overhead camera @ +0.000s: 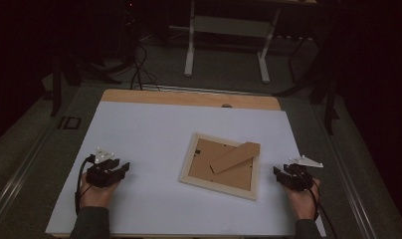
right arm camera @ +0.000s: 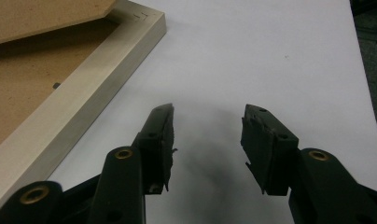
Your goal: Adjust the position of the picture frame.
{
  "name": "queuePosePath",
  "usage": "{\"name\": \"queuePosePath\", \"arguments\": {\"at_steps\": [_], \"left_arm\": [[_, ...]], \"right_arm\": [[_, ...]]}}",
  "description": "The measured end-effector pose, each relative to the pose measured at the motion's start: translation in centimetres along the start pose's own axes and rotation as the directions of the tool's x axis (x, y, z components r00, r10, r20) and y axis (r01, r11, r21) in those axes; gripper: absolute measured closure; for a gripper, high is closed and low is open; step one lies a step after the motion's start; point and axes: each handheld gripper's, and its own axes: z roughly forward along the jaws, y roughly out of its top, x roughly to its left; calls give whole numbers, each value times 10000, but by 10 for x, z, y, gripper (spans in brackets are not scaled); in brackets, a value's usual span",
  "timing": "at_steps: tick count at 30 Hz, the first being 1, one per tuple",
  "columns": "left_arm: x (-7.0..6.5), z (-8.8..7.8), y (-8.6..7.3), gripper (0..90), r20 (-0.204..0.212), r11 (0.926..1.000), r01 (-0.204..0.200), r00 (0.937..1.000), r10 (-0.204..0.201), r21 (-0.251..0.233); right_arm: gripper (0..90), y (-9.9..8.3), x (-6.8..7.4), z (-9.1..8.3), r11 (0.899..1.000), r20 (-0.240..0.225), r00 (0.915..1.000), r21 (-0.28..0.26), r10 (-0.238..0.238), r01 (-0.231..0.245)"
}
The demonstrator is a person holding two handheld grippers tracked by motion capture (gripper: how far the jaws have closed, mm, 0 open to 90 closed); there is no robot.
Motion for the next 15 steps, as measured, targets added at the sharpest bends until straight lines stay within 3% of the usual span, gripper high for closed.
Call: {"name": "queuePosePath", "arguments": {"at_steps": [8, 15], "left_arm": [[-8, 1, 3, 555, 211, 9996, -295, 9993, 296, -48], [-15, 0, 10, 557, 392, 9988, -470, 9981, 474, -110]], "right_arm": [[578, 2, 4, -2, 9998, -153, 9997, -3, -181, 181], [610, 10, 12, -3, 9980, -313, 9975, 44, -630, 632]]}}
